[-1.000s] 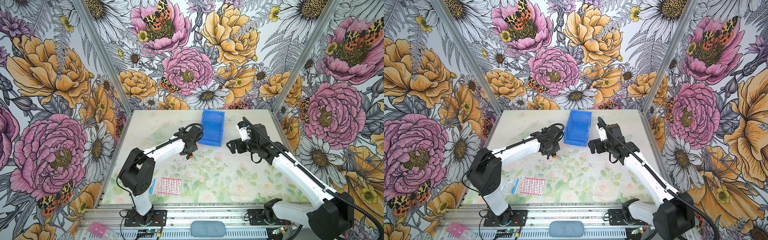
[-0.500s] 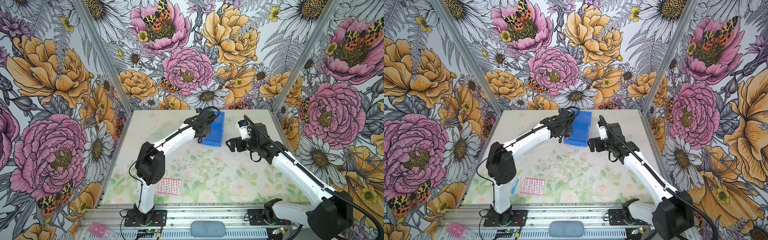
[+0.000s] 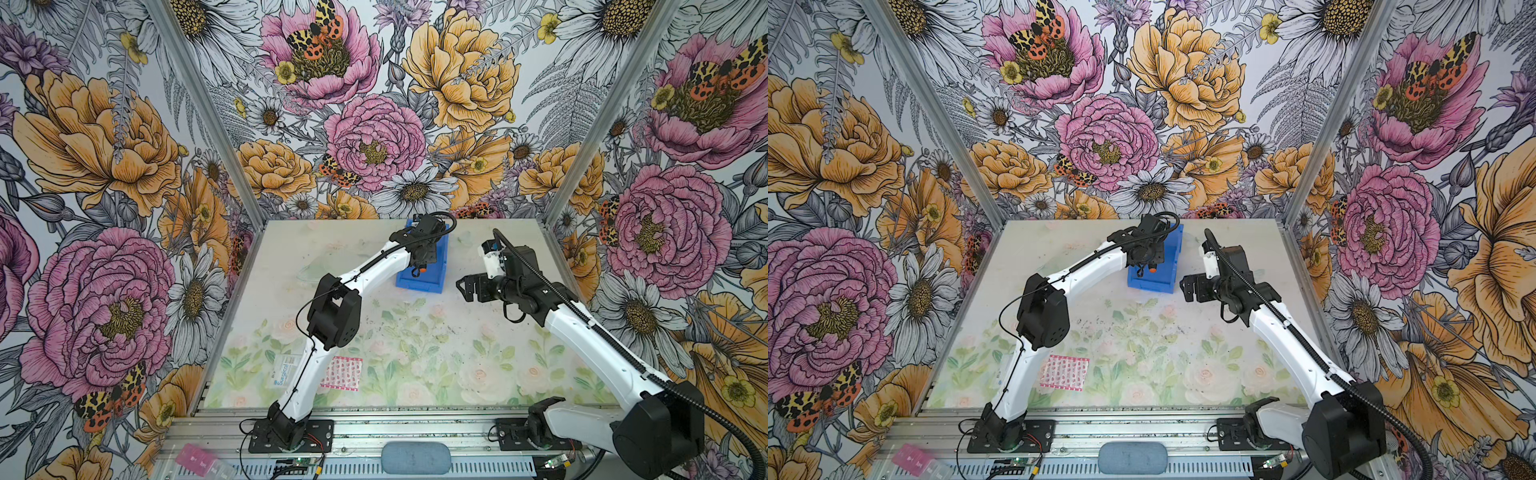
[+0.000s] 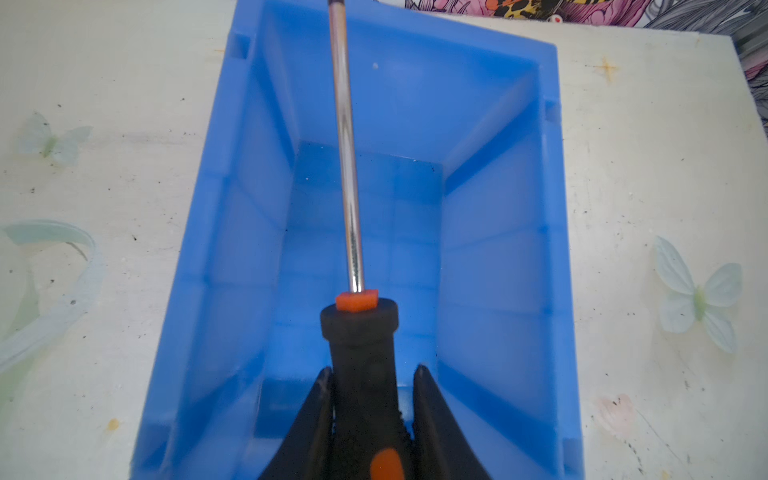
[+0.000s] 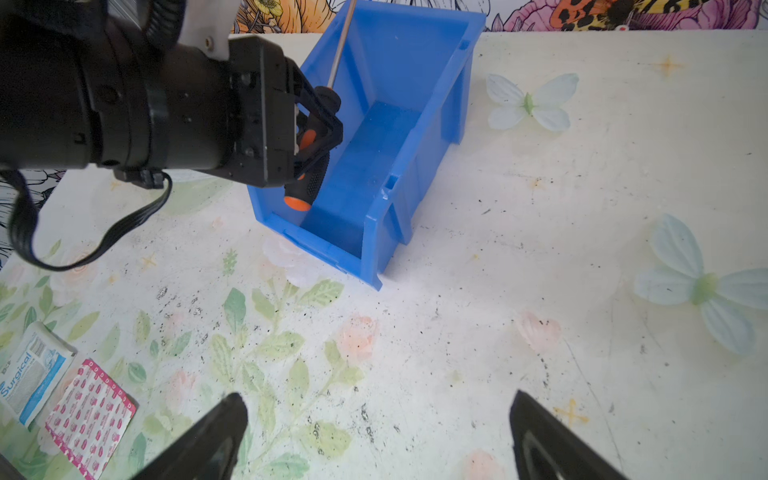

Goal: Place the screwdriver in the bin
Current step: 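Lift the screwdriver with the left gripper and carry it over the blue bin, then lower the screwdriver into the blue bin and open the left gripper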

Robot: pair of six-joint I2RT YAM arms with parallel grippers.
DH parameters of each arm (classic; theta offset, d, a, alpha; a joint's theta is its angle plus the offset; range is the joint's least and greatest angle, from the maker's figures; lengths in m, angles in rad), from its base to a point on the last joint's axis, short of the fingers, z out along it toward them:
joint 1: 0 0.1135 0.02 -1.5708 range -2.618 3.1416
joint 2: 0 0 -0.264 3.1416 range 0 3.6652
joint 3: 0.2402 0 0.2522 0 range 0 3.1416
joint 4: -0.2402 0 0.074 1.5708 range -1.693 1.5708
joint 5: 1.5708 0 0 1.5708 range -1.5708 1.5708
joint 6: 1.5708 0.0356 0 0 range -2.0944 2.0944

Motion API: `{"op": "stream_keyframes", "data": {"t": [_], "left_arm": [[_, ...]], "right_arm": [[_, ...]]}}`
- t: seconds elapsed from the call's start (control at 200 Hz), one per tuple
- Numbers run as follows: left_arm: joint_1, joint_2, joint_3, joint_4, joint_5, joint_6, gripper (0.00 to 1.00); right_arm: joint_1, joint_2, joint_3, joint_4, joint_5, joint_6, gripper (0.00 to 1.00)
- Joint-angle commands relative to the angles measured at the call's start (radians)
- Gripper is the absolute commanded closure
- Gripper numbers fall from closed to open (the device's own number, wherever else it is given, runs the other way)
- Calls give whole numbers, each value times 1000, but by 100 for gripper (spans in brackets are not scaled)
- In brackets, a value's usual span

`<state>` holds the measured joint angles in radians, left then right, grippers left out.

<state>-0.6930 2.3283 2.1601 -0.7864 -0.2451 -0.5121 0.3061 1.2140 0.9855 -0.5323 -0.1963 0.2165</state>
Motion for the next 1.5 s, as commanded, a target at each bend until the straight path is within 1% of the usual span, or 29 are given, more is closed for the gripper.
{"op": "stream_keyframes", "data": {"t": [0.0,0.535,1.111,1.281,1.496], "left_arm": [[-3,20,38,11,20,19,96],[-25,122,71,11,15,42,93],[-25,181,95,12,18,13,89],[-26,193,101,12,21,2,85],[-26,194,107,12,26,0,75]], "right_arm": [[-11,8,-10,25,1,6,0],[-11,12,-8,24,8,13,1],[-11,4,-14,24,14,15,1],[-11,0,-15,24,14,13,1],[-10,-6,-15,26,18,12,1]]}}
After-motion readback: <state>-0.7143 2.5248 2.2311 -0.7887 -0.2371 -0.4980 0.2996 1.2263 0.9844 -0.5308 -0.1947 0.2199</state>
